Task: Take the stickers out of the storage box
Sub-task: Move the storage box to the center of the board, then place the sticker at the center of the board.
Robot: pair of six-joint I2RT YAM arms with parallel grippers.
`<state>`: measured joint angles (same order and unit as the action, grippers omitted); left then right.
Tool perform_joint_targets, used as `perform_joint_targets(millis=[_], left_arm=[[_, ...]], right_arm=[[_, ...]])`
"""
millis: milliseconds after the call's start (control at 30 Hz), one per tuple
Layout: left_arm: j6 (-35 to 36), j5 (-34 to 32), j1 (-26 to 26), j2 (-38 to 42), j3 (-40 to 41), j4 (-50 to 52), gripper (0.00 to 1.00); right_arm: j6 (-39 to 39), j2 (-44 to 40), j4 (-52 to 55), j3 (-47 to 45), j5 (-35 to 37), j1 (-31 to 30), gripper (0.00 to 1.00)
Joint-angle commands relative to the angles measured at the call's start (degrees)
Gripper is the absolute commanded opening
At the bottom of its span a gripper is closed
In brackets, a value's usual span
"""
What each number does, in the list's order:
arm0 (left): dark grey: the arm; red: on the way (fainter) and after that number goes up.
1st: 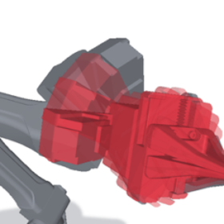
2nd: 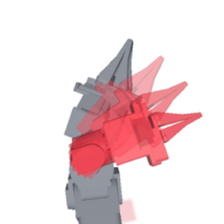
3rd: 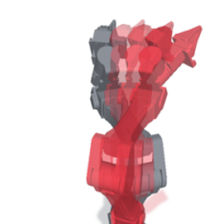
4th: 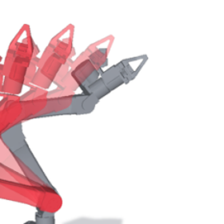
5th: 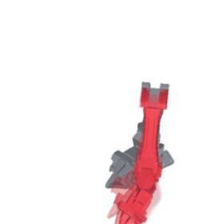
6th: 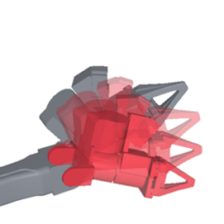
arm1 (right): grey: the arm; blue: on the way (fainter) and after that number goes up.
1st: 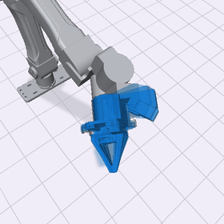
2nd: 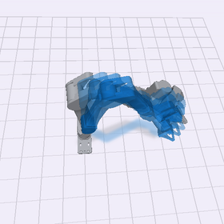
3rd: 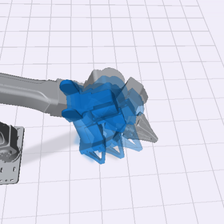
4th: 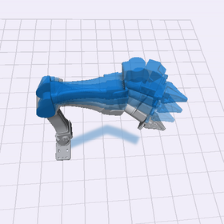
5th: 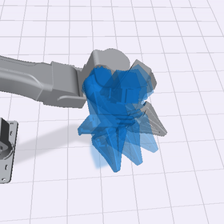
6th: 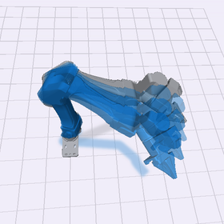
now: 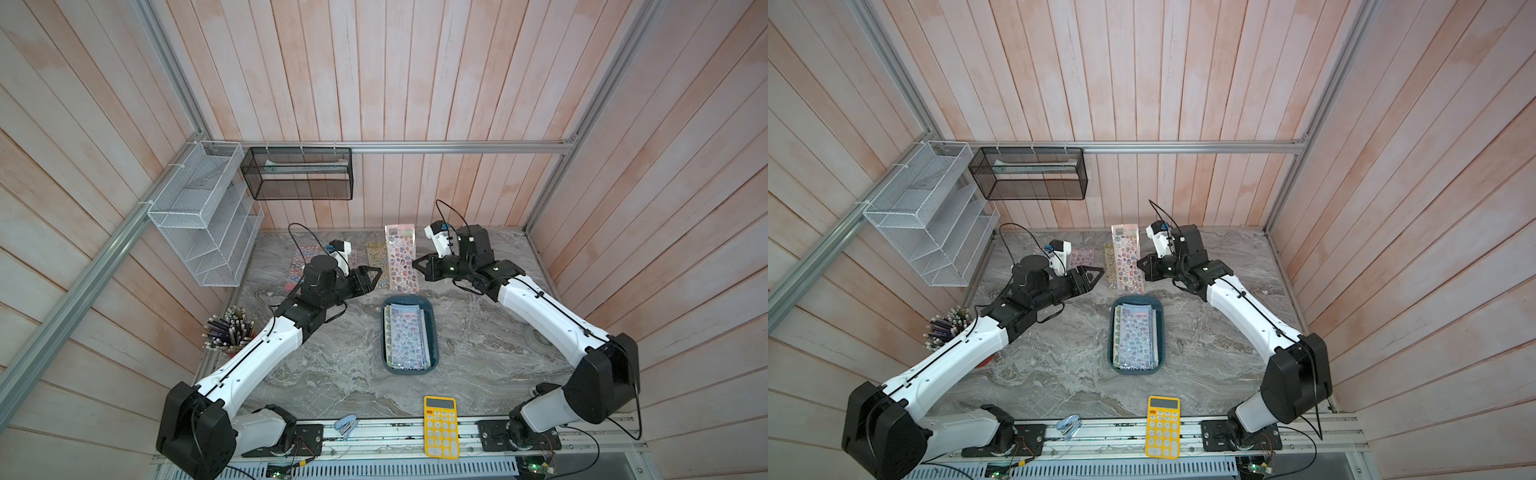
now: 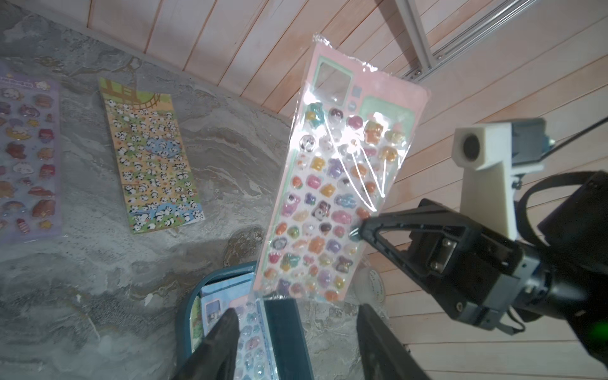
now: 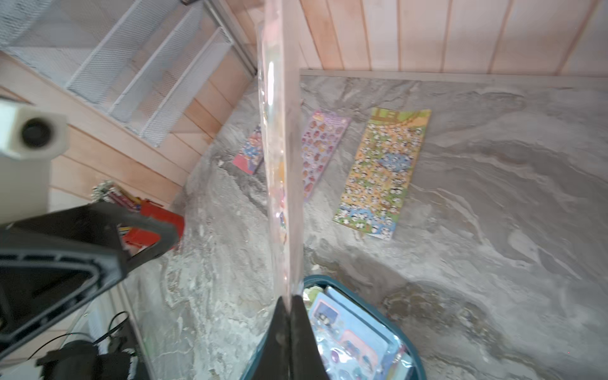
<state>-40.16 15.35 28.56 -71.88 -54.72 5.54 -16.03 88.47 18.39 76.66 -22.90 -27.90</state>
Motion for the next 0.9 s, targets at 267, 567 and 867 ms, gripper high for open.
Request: perform_joint_targets(millis=[267,567,867], left_arm=[[5.4,-7.9,4.4,-9.0,1.6,7.6,0.6],[5.5,-9.3,6.4,-17.9,-1.1,10.7,0.53],[4.6,-6.0,7.0,-22.6,-2.7,10.7,0.53]], right_arm=[[6.6,12.7,9.9,11.5,12.1,3.6,0.0],[6.8,22.7,9.5,18.3,10.3,9.2,0.0],[6.5,30.5,9.4,23.1,3.7,11.9,0.0]])
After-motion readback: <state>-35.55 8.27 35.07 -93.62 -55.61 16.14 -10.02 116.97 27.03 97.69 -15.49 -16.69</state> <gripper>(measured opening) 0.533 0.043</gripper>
